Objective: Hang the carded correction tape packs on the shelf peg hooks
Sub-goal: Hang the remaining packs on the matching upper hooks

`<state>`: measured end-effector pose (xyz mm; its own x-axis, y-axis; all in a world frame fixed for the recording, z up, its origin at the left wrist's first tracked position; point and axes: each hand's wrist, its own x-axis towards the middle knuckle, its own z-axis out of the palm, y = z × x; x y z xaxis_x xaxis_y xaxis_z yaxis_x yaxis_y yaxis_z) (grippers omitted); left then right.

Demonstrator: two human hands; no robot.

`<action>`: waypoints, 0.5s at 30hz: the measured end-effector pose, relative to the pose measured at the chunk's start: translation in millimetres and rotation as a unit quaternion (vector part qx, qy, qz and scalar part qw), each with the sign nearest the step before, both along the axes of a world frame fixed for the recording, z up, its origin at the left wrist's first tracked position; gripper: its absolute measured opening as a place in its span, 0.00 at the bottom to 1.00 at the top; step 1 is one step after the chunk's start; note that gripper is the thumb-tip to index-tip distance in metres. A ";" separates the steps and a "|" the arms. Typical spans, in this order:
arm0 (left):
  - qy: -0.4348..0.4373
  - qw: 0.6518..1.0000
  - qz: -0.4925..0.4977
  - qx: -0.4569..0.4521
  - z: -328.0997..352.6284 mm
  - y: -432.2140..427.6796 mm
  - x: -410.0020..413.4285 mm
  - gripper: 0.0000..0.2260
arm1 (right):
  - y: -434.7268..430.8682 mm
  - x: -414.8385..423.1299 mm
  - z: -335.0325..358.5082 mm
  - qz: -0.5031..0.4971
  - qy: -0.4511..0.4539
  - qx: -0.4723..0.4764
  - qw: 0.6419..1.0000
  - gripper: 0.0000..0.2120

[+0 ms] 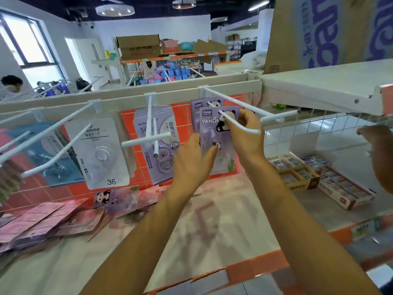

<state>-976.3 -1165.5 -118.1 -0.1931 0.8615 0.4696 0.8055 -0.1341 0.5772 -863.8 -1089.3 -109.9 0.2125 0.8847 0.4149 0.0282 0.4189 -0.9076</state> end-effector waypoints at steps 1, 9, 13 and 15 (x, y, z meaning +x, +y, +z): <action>0.025 0.999 0.021 -0.003 1.6 8.6 -2.1 0.16 | 10.9 -4.7 0.5 0.000 -0.003 -0.005 1.000 0.16; 0.121 0.988 0.079 -0.056 13.2 44.8 -3.8 0.16 | 41.7 -27.4 8.4 -0.008 -0.007 0.020 1.000 0.12; 0.130 0.985 0.062 -0.094 0.7 37.0 0.2 0.17 | 28.6 -29.3 -1.5 -0.034 -0.023 0.015 0.999 0.11; 0.130 0.984 0.037 -0.115 -15.1 28.7 -1.0 0.14 | 26.7 -30.5 -22.5 -0.063 -0.050 0.006 0.997 0.17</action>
<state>-977.4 -1136.8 -133.2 -0.1579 0.9392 0.3048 0.9324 0.0401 0.3593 -894.3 -1062.6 -132.4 0.2796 0.8484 0.4495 0.1713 0.4166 -0.8928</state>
